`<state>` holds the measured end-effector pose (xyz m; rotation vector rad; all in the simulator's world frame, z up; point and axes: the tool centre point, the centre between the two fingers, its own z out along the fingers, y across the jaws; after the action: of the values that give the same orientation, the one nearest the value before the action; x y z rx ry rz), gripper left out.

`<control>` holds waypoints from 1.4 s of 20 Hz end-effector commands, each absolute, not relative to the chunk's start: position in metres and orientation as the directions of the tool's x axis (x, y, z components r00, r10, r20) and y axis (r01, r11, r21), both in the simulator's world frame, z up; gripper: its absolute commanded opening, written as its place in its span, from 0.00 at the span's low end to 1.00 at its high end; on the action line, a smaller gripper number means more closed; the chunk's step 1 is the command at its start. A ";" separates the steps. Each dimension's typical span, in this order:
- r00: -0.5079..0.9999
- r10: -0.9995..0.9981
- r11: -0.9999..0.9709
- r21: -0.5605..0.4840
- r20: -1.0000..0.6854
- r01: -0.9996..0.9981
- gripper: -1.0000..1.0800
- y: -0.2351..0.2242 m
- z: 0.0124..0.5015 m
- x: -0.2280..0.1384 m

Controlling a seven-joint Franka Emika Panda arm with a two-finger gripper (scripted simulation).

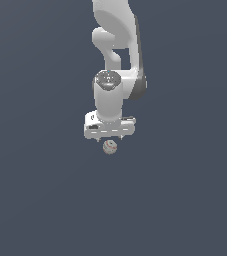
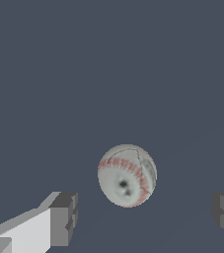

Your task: Pick up the object and move it to a goal position.

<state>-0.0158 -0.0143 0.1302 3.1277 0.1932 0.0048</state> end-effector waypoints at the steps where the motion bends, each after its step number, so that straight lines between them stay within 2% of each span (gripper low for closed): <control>1: 0.989 0.145 -0.989 0.005 0.002 0.145 0.96 -0.015 0.116 -0.021; 14: 0.986 0.170 -0.986 0.000 -0.001 0.170 0.96 -0.015 0.093 -0.028; 28: 0.985 0.172 -0.985 0.000 0.000 0.172 0.96 -0.015 0.048 -0.028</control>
<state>-0.0290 -0.0154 0.0488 3.1301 0.2712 -0.0023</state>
